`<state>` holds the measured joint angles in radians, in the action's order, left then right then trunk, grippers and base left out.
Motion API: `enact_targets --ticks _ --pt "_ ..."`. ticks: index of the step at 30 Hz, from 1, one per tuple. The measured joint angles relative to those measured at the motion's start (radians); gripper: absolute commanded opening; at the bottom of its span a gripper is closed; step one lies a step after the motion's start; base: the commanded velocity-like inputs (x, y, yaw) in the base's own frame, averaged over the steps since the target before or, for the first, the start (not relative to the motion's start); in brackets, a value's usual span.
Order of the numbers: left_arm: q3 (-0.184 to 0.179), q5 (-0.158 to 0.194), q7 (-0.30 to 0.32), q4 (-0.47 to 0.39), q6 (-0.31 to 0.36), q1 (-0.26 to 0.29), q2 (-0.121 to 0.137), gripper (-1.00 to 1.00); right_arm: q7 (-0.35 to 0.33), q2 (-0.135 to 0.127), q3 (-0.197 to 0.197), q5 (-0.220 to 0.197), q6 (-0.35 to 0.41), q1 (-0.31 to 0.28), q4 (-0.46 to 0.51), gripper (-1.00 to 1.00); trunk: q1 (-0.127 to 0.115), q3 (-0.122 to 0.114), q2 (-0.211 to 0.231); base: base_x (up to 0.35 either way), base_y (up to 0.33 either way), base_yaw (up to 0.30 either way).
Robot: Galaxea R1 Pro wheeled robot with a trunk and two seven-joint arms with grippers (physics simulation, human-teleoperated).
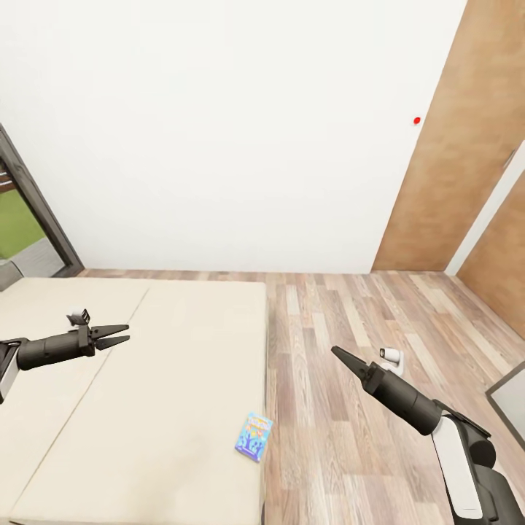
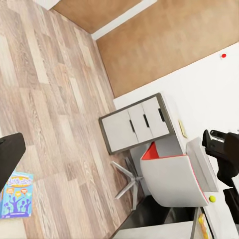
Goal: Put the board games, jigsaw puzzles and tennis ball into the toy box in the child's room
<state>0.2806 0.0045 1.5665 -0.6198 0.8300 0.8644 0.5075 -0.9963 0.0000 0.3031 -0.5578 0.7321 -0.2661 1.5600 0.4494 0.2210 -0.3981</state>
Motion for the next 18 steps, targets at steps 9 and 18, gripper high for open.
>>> enact_targets --ticks 9,18 --pt "0.0 0.0 0.0 0.0 0.0 0.0 0.0 1.0 0.0 0.0 0.0 0.0 0.0 0.0 0.0 1.0 0.0 -0.015 0.0 0.0 0.0 0.0" --pt "0.0 0.0 0.0 0.0 0.0 0.0 0.0 1.0 0.0 0.0 0.0 0.0 0.0 0.0 0.0 1.0 0.0 -0.03 0.0 0.0 0.0 0.0"
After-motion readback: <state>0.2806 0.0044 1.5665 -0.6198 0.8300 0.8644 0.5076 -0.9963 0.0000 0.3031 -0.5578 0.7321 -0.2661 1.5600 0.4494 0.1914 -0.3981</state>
